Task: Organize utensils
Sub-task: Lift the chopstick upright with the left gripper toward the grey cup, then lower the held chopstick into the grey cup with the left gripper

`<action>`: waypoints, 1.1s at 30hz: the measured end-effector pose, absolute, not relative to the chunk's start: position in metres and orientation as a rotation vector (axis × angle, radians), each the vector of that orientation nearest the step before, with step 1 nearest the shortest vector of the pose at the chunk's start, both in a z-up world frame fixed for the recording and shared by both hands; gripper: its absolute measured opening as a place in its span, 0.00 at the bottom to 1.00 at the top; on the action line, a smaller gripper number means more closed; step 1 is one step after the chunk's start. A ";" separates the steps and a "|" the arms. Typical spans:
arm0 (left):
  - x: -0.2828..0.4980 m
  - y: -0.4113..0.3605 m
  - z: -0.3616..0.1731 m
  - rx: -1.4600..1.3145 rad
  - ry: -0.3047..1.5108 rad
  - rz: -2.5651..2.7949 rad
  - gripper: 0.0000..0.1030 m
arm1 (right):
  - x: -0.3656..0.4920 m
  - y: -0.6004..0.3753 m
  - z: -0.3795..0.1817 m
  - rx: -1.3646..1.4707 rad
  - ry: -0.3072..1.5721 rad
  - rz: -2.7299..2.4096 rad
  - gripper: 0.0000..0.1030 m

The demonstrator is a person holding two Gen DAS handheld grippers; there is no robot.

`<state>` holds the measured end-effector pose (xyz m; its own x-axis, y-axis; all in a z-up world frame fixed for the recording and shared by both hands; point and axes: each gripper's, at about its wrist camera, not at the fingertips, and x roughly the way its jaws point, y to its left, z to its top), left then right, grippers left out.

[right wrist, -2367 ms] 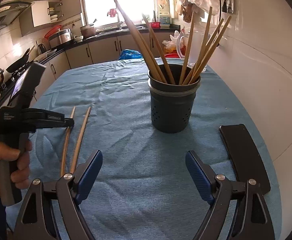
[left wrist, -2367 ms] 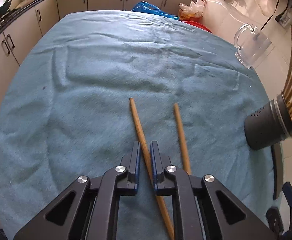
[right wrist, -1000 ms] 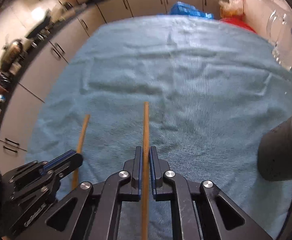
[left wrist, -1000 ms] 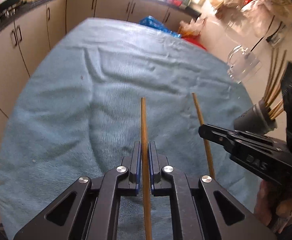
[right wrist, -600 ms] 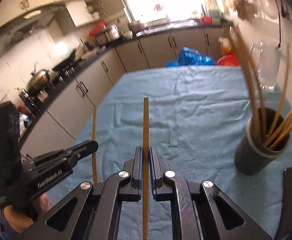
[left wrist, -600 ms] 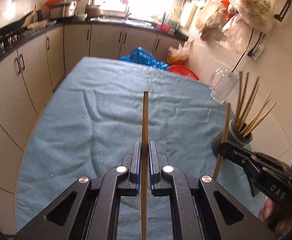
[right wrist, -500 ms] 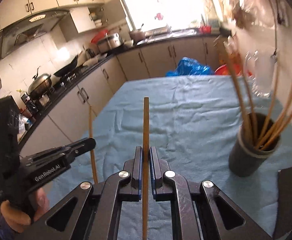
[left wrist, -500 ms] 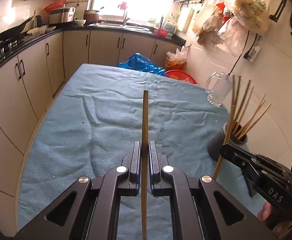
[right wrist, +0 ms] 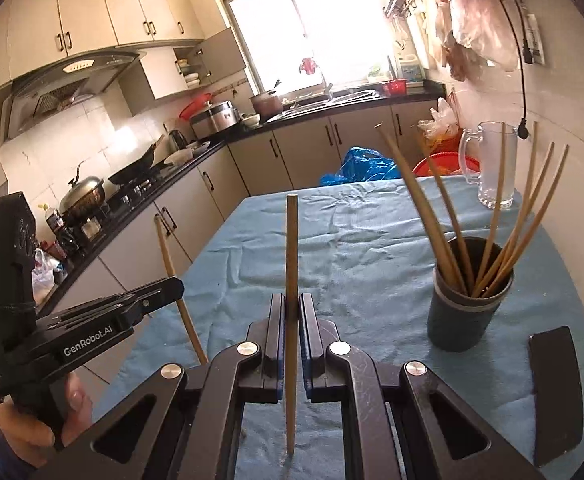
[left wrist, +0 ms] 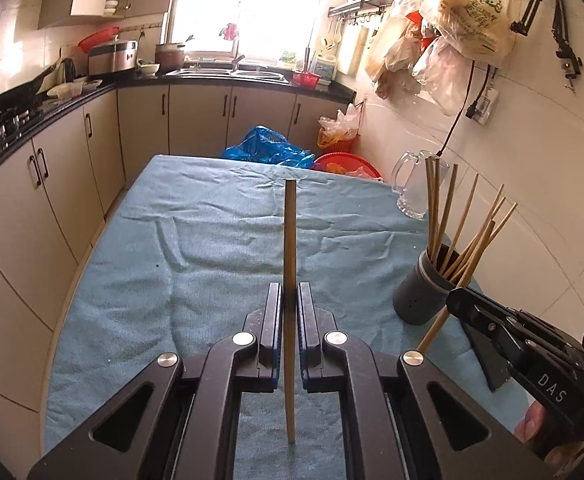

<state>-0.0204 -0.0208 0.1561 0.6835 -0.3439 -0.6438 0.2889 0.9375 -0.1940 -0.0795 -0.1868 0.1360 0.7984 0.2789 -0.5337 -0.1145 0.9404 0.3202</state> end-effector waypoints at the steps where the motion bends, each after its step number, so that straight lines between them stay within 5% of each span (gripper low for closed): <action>1: -0.021 -0.022 0.156 -0.079 0.737 -0.356 0.06 | -0.080 -0.187 0.136 0.281 0.611 0.213 0.07; 33: -0.027 -0.095 0.204 -0.024 0.680 -0.544 0.06 | -0.125 -0.286 0.172 0.426 0.442 0.011 0.07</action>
<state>-0.0274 -0.0946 0.2038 0.6441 -0.4853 -0.5913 0.4702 0.8609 -0.1944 -0.1249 -0.2861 0.1717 0.9055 0.1010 -0.4122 0.0811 0.9122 0.4017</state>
